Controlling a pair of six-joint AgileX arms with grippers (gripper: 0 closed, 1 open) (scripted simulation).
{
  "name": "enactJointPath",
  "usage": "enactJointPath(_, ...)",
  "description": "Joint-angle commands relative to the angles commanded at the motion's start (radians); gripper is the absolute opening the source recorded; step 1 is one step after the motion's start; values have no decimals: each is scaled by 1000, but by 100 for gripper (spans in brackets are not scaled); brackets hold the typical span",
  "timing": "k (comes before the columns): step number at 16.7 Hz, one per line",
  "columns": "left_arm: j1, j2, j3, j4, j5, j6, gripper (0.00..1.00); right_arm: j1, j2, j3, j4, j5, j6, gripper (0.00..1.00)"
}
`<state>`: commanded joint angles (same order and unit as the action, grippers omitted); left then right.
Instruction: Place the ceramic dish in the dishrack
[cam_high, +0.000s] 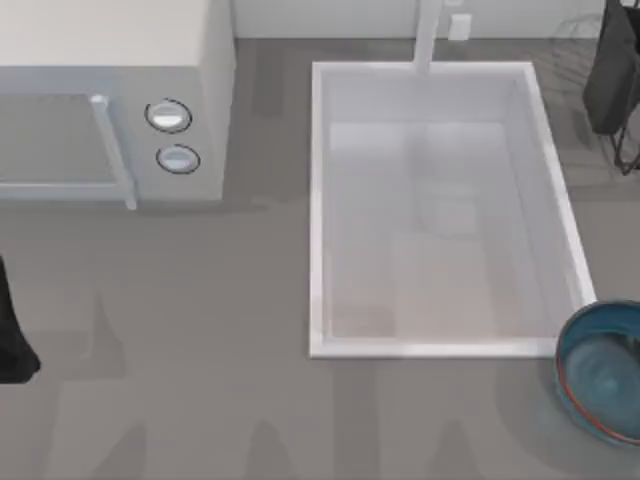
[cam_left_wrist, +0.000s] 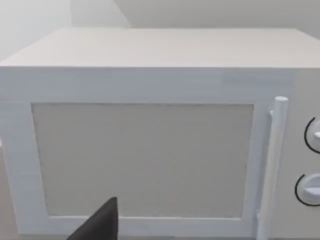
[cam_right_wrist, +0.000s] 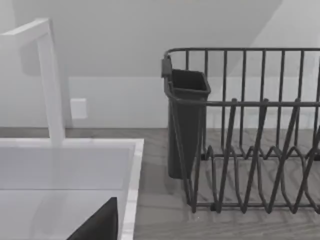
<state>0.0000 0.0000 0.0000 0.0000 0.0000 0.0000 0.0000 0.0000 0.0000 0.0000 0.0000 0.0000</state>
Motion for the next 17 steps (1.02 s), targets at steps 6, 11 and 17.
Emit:
enactJointPath(6,0,0,0,0,0,0,100,-4,109,103,-105,0,-3,100)
enactJointPath(11,0,0,0,0,0,0,100,-11,472,373,-411,-8,-7,100)
enactJointPath(17,0,0,0,0,0,0,100,-20,1013,727,-831,-20,-10,100)
